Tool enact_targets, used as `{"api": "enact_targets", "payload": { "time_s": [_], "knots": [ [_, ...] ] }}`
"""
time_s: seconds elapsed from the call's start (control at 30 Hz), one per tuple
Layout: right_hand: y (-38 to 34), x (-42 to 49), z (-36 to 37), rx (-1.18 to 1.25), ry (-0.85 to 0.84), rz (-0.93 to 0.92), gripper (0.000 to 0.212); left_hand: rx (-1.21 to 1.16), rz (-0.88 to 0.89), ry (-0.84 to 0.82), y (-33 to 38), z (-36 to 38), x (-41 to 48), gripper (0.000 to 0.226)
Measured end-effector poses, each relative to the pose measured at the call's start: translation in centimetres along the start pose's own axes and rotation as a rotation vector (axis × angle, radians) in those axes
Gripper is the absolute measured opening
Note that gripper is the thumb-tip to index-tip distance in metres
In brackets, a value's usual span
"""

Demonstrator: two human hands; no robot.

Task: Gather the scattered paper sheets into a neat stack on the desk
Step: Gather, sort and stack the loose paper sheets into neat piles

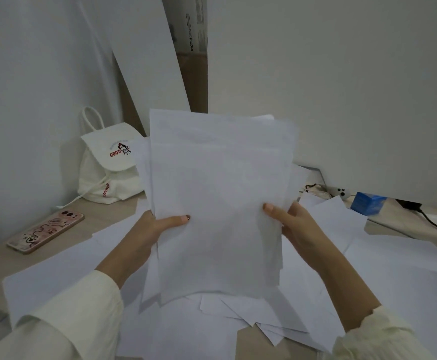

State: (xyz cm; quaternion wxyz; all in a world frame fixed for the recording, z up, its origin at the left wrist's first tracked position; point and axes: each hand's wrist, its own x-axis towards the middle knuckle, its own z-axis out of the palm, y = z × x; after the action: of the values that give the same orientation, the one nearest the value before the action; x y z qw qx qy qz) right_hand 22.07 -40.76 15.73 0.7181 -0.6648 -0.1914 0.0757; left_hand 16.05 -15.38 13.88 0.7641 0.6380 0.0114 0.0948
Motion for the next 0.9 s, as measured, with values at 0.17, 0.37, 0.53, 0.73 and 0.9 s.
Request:
{"api": "enact_targets", "payload": {
  "time_s": [0.17, 0.37, 0.53, 0.73, 0.9],
  "knots": [
    [0.6, 0.5, 0.8, 0.007, 0.155, -0.009, 0.032, 0.004, 0.096, -0.006, 0.9, 1.1, 0.1, 0.061],
    [1.2, -0.3, 1.0, 0.034, 0.237, -0.116, 0.036, 0.006, 0.220, 0.236, 0.3, 0.7, -0.3, 0.019],
    [6.1, -1.9, 2.5, -0.003, 0.255, 0.033, 0.031, 0.059, 0.117, 0.296, -3.6, 1.2, -1.6, 0.020],
    [2.6, -1.6, 2.2, 0.036, 0.311, -0.118, 0.026, 0.037, 0.254, 0.258, -0.4, 2.0, -0.9, 0.023],
    [4.4, -2.6, 1.7, 0.012, 0.229, -0.020, 0.032, 0.066, 0.206, 0.242, -3.1, 1.1, -1.9, 0.026]
  ]
}}
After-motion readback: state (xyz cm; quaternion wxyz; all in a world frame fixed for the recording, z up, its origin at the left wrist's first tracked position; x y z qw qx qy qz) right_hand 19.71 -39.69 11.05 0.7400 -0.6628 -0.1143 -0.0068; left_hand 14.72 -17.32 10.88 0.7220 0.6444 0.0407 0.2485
